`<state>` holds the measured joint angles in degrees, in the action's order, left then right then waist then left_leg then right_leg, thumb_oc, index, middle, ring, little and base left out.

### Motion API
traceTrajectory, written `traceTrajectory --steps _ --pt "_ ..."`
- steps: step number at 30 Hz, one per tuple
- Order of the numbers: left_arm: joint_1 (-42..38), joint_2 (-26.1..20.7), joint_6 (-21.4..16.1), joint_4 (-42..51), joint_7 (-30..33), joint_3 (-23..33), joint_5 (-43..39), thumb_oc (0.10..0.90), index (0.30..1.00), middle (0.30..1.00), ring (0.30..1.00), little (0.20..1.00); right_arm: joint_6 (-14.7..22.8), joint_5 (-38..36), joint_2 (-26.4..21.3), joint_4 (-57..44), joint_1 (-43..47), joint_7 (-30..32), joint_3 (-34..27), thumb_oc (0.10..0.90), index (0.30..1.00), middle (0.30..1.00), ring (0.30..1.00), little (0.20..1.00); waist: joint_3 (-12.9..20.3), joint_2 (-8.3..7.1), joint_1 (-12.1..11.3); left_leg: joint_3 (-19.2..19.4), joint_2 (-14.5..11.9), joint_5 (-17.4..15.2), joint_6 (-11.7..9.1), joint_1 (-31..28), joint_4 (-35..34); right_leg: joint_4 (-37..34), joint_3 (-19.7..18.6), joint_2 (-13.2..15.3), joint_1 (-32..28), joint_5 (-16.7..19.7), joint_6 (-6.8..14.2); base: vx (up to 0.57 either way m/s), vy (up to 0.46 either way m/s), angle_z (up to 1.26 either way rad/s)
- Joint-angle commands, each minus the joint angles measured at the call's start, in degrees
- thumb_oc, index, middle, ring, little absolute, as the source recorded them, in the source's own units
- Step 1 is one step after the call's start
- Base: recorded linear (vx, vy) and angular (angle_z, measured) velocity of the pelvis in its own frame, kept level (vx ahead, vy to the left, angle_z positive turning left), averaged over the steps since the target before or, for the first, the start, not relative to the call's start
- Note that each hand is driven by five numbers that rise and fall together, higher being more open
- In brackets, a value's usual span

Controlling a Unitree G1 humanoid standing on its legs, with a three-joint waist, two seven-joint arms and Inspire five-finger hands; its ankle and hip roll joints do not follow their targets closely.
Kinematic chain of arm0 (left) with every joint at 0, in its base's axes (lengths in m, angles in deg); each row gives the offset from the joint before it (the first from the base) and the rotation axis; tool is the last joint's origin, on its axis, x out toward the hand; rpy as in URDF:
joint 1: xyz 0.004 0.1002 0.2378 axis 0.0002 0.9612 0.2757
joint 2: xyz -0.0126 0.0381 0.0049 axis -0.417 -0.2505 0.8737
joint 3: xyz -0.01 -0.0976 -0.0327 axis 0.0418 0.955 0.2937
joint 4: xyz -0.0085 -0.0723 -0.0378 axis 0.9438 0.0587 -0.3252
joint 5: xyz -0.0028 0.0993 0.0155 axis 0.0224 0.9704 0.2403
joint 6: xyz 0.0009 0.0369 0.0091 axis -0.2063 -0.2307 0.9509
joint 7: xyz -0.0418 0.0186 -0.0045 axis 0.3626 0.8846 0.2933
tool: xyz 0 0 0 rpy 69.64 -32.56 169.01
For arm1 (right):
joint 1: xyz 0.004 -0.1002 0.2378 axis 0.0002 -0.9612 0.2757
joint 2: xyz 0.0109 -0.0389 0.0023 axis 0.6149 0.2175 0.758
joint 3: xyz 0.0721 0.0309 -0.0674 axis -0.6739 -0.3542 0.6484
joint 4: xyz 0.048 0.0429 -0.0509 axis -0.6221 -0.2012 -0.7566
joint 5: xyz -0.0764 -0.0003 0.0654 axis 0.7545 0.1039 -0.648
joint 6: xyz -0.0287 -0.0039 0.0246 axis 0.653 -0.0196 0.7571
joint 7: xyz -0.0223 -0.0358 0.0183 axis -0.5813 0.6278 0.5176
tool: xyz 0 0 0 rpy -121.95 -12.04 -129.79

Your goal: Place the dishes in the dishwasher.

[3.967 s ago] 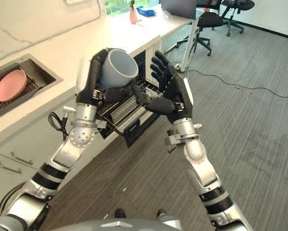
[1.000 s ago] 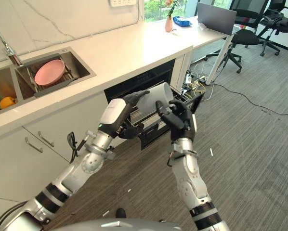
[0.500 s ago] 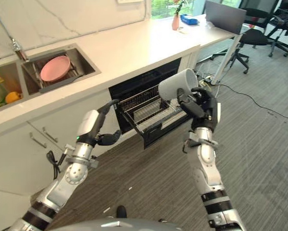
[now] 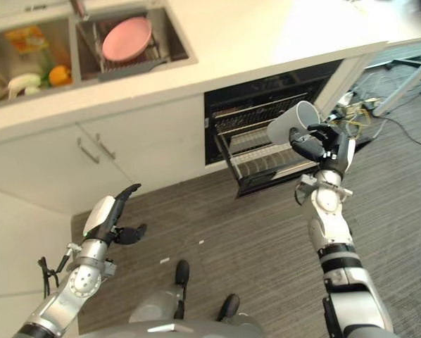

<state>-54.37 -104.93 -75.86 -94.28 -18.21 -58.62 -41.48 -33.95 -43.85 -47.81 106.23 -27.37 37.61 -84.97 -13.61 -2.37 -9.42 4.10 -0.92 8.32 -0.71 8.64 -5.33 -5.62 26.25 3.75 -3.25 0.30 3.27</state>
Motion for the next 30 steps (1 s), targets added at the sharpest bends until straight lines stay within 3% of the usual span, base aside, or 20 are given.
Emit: traceTrajectory --steps 1,6,7,11,14,23,24,25,26,27,28,29,30 --pt "-4.2 -2.4 -3.8 1.7 2.2 2.1 -0.7 0.8 0.9 0.9 0.9 0.9 1.7 3.7 -8.9 0.7 10.9 -1.1 1.3 0.4 0.3 0.3 0.3 0.3 1.4 -0.68 -0.2 3.4 -6.1 -3.1 -7.5 -2.7 0.3 0.9 0.5 4.7 1.7 -0.5 5.6 -0.01 -0.019 0.21" --pt "-3.7 -2.8 -3.2 -0.4 2.7 1.9 -0.2 0.8 0.9 0.9 0.9 0.9 -0.5 7.3 -12.4 9.5 16.3 -1.3 4.1 0.4 0.3 0.3 0.3 0.3 -0.3 -1.09 -1.3 2.9 -6.1 -2.6 -7.5 -0.5 0.3 0.9 0.6 4.7 3.7 -0.2 5.6 0.01 -0.004 0.07" --pt "-3.2 -2.5 -3.3 -1.4 3.0 1.6 -0.2 0.8 0.9 0.9 0.9 0.9 -2.4 11.0 -13.3 17.7 20.6 -0.5 5.8 0.4 0.3 0.3 0.3 0.3 -1.8 -1.09 -2.3 2.3 -5.9 -2.3 -7.5 0.9 0.3 0.9 0.9 4.7 4.7 -0.3 5.5 0.03 -0.005 0.08" --pt "-3.6 -2.6 -3.6 -1.9 2.4 0.2 -0.5 0.8 0.9 0.9 0.9 0.9 -3.7 13.0 -13.8 27.0 26.0 -0.7 8.1 0.4 0.3 0.3 0.3 0.3 -2.9 -0.56 -3.2 1.9 -5.5 -2.1 -7.4 2.1 0.3 0.9 1.0 5.0 5.5 -0.3 5.5 0.02 0.006 0.1" --pt "-5.1 -3.1 -4.4 -2.7 1.6 -1.2 -0.5 0.8 0.9 0.9 0.9 0.9 -5.1 14.4 -13.6 35.3 32.1 -5.4 12.6 0.4 0.3 0.3 0.3 0.3 -4.0 0.31 -4.5 1.3 -4.8 -1.9 -7.3 4.0 0.3 0.9 1.2 5.4 7.0 -0.2 5.7 0.01 0.022 0.08" --pt "-5.8 -3.0 -5.1 -2.9 1.1 -1.5 -0.8 0.8 0.9 0.9 0.9 0.9 -5.4 16.0 -14.1 36.9 34.5 -7.3 15.9 0.4 0.3 0.3 0.3 0.3 -4.1 0.56 -4.8 0.9 -4.5 -1.8 -7.3 4.5 0.3 0.9 1.2 5.5 7.4 -0.2 5.7 0.0 0.0 0.0" --pt "-9.6 -3.3 -6.5 -3.3 0.6 -3.3 -1.0 0.8 0.9 0.9 0.9 0.9 -4.9 24.8 -13.2 35.5 38.0 -12.0 25.7 0.4 0.3 0.3 0.3 0.3 -4.7 0.1 -6.0 0.1 -4.0 -1.6 -7.3 5.1 0.3 1.1 1.9 5.8 7.7 0.1 5.7 0.0 0.0 0.0" --pt "-10.1 -3.3 -6.8 -4.0 0.4 -3.5 -0.9 0.8 0.9 0.9 0.9 0.9 -5.1 26.2 -13.1 35.6 38.3 -13.1 27.4 0.4 0.3 0.3 0.3 0.3 -4.7 -0.12 -6.0 -0.1 -4.0 -1.6 -7.4 5.1 0.3 1.1 2.0 5.8 7.7 0.1 5.7 0.0 0.0 0.0" --pt "-10.6 -3.5 -7.0 -4.1 0.1 -3.7 -0.8 0.8 0.9 0.9 0.9 0.9 -5.1 26.6 -12.9 35.6 38.6 -13.5 28.4 0.491 0.436 0.436 0.436 0.436 -4.8 -0.19 -6.1 -0.2 -4.0 -1.6 -7.4 5.1 0.3 1.1 2.1 5.8 7.5 0.0 5.7 0.0 -0.02 0.1" --pt "-10.9 -3.6 -7.0 -3.9 -0.2 -3.9 -0.8 0.8 0.9 0.9 0.9 0.9 -5.4 26.4 -12.6 35.5 38.3 -13.7 28.3 0.723 0.785 0.785 0.785 0.785 -4.9 -0.3 -6.1 -0.3 -4.1 -1.5 -7.5 5.1 0.3 1.1 2.3 5.8 7.4 0.0 5.7 0.0 -0.014 0.09" --pt "-10.9 -3.6 -7.0 -3.9 -0.2 -3.9 -0.8 0.8 0.9 0.9 0.9 0.9 -5.4 26.4 -12.6 35.5 38.3 -13.7 28.3 0.723 0.785 0.785 0.785 0.785 -4.9 -0.3 -6.1 -0.3 -4.1 -1.5 -7.5 5.1 0.3 1.1 2.3 5.8 7.4 0.0 5.7 0.0 -0.014 0.19" --pt "-11.0 -3.6 -7.0 -4.0 -0.4 -3.8 -1.1 0.8 0.9 0.9 0.9 0.9 -5.5 26.1 -12.3 35.6 38.1 -13.5 28.0 0.8 0.9 0.9 0.9 0.9 -4.9 -0.47 -6.1 -0.4 -4.1 -1.5 -7.5 5.0 0.3 1.1 2.4 5.7 7.4 0.0 5.7 0.0 -0.01 0.14" --pt "-11.2 -3.5 -6.8 -4.2 -0.5 -3.9 -1.3 0.8 0.9 0.9 0.9 0.9 -5.6 25.9 -11.9 36.1 38.0 -13.2 27.6 0.8 0.9 0.9 0.9 0.9 -4.9 -0.57 -6.2 -0.4 -4.1 -1.5 -7.6 5.0 0.3 1.1 2.5 5.7 7.3 0.0 5.6 -0.01 -0.012 0.15"
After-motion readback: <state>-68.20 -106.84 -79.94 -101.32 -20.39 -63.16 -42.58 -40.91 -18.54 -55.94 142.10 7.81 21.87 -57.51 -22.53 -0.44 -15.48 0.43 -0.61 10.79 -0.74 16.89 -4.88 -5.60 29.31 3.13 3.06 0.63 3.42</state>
